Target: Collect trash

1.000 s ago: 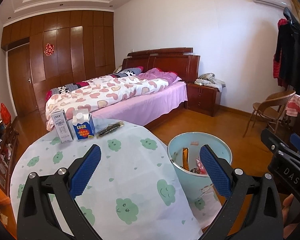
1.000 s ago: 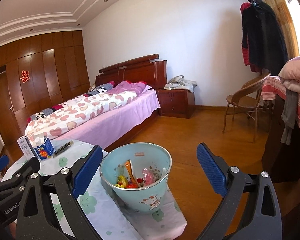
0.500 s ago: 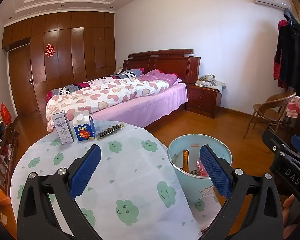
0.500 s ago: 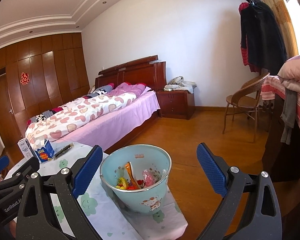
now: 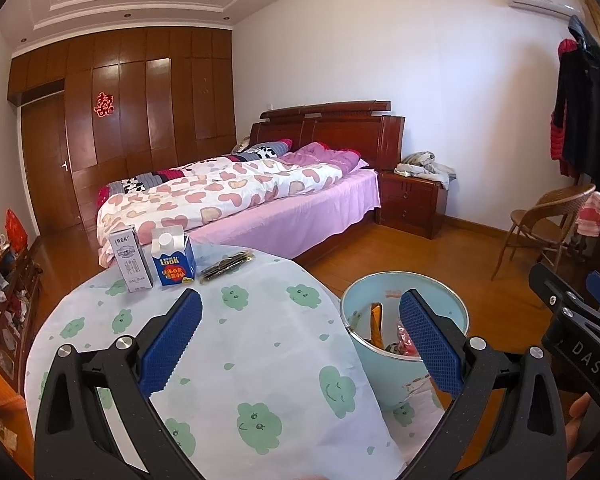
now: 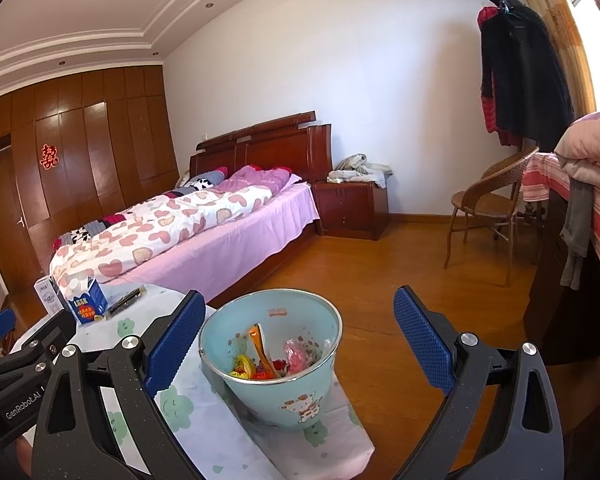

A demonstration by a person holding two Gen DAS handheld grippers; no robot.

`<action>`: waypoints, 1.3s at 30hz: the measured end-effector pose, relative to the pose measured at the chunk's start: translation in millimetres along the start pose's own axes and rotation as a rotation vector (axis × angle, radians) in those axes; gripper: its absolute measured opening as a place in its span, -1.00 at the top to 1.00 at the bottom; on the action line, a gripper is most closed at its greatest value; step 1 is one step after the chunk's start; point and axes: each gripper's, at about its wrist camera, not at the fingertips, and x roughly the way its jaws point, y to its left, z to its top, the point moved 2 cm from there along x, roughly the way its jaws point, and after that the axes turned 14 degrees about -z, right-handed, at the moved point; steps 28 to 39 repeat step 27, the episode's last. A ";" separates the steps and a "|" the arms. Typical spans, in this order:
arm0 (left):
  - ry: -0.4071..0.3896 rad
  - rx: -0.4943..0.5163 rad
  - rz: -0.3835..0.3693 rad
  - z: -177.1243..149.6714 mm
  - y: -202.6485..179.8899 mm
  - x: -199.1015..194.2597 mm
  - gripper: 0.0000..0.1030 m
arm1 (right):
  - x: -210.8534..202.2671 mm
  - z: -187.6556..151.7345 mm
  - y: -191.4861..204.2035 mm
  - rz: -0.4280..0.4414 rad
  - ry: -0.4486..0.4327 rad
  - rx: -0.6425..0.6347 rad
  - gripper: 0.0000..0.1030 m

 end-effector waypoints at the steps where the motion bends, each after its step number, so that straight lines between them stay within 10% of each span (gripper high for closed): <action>1: -0.001 0.013 0.010 0.8 -1.4 0.4 -0.88 | 0.0 -0.3 -0.3 0.000 0.000 0.001 -0.81; 39: -0.020 0.008 0.016 6.2 0.9 -5.3 -0.88 | -0.8 -0.2 1.1 0.002 0.000 0.001 -0.81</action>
